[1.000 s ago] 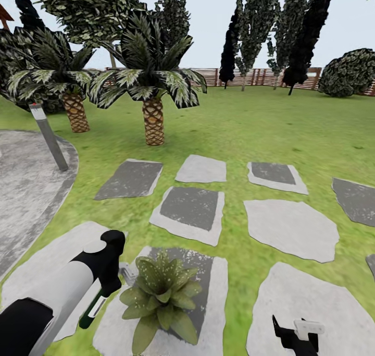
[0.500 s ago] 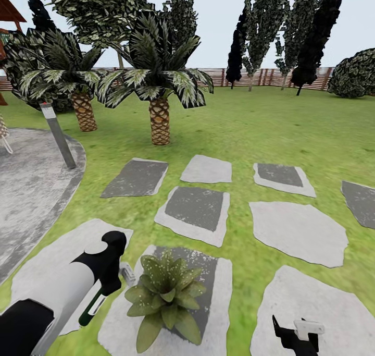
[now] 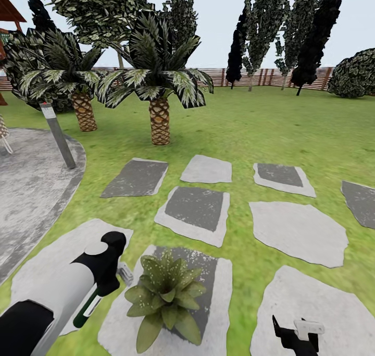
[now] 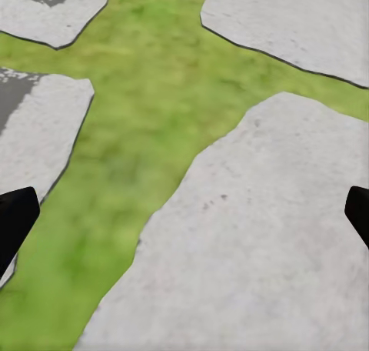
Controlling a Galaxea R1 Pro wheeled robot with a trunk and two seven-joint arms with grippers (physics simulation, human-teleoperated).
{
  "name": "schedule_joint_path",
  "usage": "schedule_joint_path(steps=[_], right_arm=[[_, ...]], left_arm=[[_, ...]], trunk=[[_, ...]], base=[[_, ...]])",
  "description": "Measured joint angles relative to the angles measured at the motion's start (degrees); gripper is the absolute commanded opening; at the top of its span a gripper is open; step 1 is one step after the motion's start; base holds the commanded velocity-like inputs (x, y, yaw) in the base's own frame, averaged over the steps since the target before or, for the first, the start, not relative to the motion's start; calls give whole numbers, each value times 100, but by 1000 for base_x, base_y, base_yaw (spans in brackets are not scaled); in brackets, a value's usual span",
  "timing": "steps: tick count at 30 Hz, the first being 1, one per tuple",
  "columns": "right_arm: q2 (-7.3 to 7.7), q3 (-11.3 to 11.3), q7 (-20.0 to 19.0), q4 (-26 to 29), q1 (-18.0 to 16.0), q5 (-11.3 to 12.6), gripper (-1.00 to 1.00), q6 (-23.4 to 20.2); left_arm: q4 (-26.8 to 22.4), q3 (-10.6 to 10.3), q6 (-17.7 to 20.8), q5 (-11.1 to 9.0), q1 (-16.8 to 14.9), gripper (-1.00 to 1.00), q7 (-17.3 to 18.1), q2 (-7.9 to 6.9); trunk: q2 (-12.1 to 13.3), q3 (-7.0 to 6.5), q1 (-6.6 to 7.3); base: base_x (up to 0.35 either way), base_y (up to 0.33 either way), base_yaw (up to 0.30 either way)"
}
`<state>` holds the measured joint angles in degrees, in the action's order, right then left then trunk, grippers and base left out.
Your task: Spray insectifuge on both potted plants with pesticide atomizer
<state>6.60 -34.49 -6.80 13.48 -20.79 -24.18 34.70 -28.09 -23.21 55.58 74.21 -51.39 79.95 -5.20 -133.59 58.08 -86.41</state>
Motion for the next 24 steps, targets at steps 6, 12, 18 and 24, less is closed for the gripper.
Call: schedule_joint_path(steps=[6, 12, 18, 24], right_arm=[[0, 0, 0, 0, 0, 0, 100, 0], [0, 0, 0, 0, 0, 0, 100, 0], [0, 0, 0, 0, 0, 1, 100, 0], [0, -1, 0, 0, 0, 2, 100, 0]], left_arm=[[23, 9, -7, -15, 14, -100, 5, -47], [23, 21, -16, -21, 168, -100, -7, -58], [24, 28, -16, -20, 288, -100, -15, -75], [20, 58, -10, -31, 474, -100, -22, -103]], trunk=[[0, 0, 1], [0, 0, 0], [0, 0, 0], [0, 0, 0]], base=[[116, -56, 0], [10, -5, 0], [0, 0, 29], [0, 0, 233]])
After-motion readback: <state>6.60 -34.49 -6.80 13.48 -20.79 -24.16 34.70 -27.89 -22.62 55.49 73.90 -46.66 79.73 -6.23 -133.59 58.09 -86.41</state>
